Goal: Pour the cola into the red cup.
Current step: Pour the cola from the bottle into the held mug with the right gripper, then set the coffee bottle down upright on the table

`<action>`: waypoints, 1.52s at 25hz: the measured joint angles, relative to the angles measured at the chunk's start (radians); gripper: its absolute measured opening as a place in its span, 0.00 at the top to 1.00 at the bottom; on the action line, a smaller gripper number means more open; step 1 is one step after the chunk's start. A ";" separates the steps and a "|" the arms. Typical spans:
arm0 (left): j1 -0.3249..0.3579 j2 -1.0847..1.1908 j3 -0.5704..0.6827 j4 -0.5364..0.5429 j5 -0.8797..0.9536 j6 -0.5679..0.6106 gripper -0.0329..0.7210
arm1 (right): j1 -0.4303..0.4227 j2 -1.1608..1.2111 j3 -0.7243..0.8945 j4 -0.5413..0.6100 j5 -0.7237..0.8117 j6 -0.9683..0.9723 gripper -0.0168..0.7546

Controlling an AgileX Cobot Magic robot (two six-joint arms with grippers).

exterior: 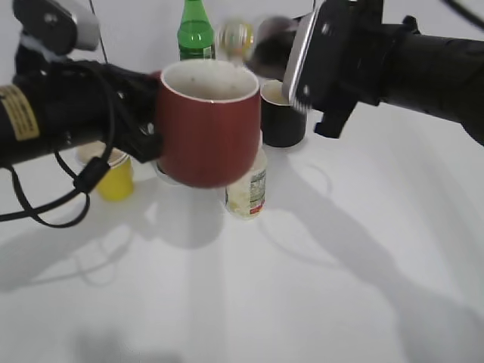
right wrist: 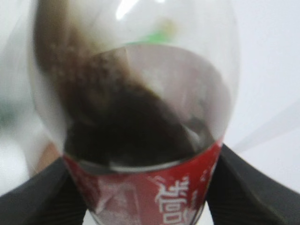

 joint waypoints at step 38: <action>0.799 0.723 -0.160 -0.104 -0.599 0.263 0.90 | -0.272 -0.051 0.184 0.077 -0.123 0.962 0.35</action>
